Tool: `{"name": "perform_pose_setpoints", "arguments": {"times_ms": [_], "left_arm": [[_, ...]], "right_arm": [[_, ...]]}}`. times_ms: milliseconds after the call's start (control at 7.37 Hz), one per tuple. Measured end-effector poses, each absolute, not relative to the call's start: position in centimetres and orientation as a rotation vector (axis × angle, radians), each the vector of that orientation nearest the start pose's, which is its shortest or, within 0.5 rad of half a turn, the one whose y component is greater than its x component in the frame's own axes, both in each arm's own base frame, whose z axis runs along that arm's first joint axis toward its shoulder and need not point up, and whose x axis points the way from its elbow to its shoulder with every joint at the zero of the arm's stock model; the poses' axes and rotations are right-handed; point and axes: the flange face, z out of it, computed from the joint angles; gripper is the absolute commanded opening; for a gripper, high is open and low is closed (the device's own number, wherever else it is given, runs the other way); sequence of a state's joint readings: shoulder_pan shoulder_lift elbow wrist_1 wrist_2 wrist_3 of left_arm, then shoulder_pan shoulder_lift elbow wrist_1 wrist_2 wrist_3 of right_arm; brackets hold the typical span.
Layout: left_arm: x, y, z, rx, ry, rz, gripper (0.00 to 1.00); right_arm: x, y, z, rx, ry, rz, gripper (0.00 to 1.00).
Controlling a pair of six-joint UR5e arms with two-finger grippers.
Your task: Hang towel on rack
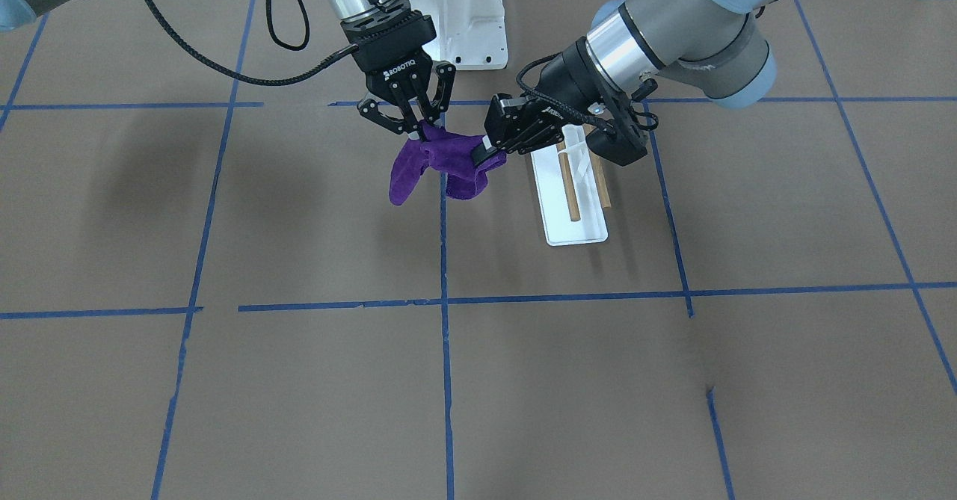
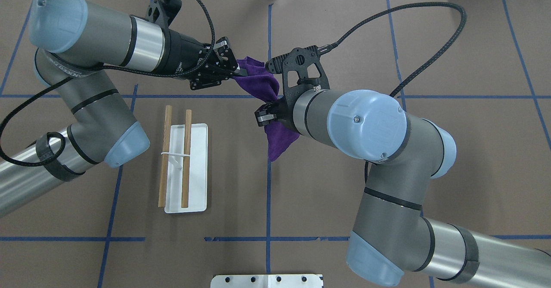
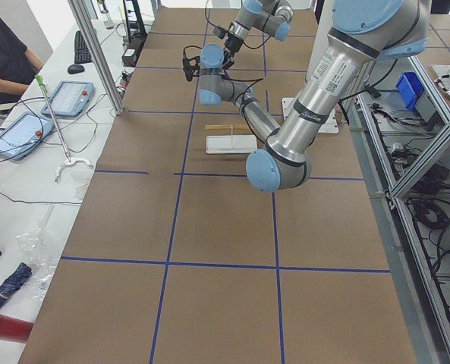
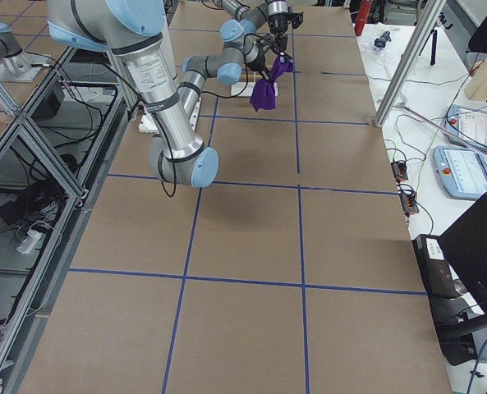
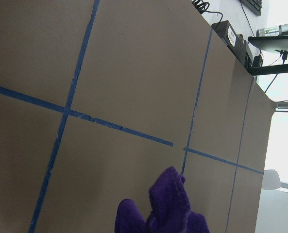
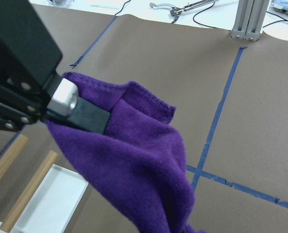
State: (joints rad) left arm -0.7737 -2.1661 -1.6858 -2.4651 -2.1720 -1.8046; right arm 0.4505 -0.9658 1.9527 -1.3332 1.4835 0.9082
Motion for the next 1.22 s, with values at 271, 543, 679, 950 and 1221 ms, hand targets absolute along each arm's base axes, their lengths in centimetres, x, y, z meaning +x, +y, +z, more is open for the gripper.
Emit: {"name": "perform_pose_setpoints", "arguments": {"times_ms": [271, 543, 679, 950, 1221], "left_arm": [[38.4, -48.3, 15.4, -0.036, 1.610, -0.294, 0.00], [38.1, -48.1, 14.9, -0.035, 1.618, -0.293, 0.00], [37.7, -47.8, 14.5, -0.030, 1.626, -0.294, 0.00], [36.6, -47.0, 13.8, -0.027, 1.650, -0.328, 0.00], [35.6, -45.5, 13.0, 0.005, 1.685, -0.388, 0.00]], "right_arm": [[-44.8, -37.6, 13.1, 0.696, -0.995, -0.138, 1.00], [-40.8, -36.4, 13.2, 0.592, -0.943, -0.167, 1.00], [-37.6, -37.6, 13.6, 0.495, -0.917, -0.165, 1.00], [-29.7, -42.3, 16.5, 0.288, -0.842, -0.090, 1.00], [-23.1, -45.6, 22.1, 0.228, -0.699, -0.150, 1.00]]}}
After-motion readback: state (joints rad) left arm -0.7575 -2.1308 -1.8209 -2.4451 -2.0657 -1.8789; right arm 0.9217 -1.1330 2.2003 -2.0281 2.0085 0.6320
